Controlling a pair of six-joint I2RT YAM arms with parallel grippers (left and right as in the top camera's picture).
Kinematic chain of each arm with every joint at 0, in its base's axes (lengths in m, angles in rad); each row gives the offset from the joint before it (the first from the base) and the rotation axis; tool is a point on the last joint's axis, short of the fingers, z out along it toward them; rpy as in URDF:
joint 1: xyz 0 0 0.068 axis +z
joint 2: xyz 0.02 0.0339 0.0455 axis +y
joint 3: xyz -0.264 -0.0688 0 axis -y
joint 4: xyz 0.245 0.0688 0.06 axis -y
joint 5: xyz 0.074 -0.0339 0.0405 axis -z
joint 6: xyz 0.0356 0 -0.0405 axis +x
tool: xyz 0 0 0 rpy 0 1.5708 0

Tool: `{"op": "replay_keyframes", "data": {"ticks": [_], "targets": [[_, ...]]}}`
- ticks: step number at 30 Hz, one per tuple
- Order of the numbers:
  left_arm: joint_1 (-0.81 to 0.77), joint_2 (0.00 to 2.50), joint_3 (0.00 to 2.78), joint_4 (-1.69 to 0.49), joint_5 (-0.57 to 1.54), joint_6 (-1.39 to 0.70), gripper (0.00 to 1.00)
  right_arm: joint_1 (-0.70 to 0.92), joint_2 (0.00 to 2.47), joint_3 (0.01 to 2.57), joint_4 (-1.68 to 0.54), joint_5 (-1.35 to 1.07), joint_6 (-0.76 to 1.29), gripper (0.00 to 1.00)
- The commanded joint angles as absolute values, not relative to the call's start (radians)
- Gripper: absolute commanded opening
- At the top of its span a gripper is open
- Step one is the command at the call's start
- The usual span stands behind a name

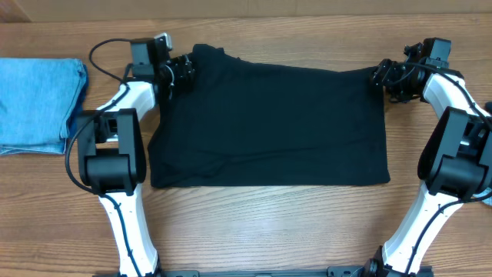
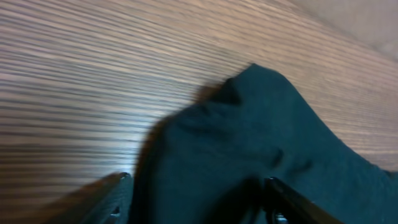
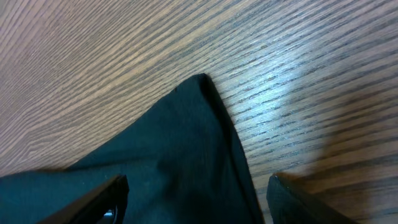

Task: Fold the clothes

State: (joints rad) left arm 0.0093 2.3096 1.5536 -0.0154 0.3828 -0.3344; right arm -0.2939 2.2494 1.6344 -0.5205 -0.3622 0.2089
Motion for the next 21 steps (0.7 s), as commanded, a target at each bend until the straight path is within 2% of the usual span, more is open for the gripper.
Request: {"op": "replay_keyframes", "data": {"ticks": [1,5,8,12,15,21], "targets": [[-0.012,2.328,1.561,-0.029,0.358,-0.316,0.60,-0.297,2.229,1.656,-0.519,-0.368,0.208,0.75],[-0.007,2.328,1.561,-0.030,0.342,-0.319,0.47,-0.299,2.229,1.656,-0.519,-0.323,0.208,0.76],[-0.004,2.328,1.561,-0.033,0.321,-0.322,0.42,-0.299,2.229,1.656,-0.518,-0.297,0.208,0.80],[0.004,2.328,1.561,-0.054,0.311,-0.327,0.33,-0.300,2.229,1.656,-0.518,-0.232,0.208,0.79],[0.019,2.328,1.561,-0.084,0.311,-0.330,0.29,-0.309,2.230,1.656,-0.498,-0.221,0.208,0.72],[0.040,2.327,1.561,-0.069,0.386,-0.338,0.30,-0.311,2.244,1.656,-0.426,-0.252,0.181,0.71]]}}
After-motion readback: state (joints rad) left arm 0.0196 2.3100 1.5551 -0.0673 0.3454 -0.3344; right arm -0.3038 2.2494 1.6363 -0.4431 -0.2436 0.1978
